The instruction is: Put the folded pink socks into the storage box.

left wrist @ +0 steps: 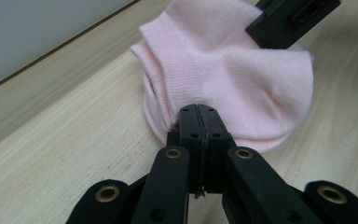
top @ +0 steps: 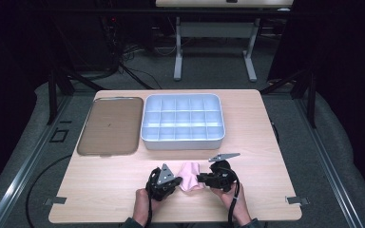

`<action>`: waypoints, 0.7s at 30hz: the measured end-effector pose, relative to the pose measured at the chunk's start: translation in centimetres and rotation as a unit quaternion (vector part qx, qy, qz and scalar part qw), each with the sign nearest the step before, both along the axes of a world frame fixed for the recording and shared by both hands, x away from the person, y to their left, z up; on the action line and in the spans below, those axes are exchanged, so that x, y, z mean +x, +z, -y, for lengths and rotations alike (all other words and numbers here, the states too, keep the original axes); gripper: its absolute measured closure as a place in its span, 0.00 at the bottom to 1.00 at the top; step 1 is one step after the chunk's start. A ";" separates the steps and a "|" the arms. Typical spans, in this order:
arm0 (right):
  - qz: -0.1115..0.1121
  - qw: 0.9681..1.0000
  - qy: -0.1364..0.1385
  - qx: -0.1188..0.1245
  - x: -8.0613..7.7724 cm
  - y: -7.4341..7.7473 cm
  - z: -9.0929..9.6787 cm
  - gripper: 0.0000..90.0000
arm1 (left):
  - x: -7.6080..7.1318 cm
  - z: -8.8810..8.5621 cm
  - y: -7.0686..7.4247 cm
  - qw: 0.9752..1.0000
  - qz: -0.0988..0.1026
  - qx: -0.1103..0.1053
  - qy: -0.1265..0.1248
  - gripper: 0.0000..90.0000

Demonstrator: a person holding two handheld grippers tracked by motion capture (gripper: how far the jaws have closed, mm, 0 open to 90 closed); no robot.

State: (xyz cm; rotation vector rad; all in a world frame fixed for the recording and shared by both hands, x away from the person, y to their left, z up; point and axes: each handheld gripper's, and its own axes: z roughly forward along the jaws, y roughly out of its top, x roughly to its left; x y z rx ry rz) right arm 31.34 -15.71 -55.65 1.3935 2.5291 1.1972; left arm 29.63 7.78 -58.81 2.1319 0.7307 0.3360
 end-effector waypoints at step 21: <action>0.028 0.998 0.049 -0.039 0.4 0.8 -4.8 0.94 | 0.2 -0.1 0.0 1.000 -0.010 -0.007 -0.001 1.00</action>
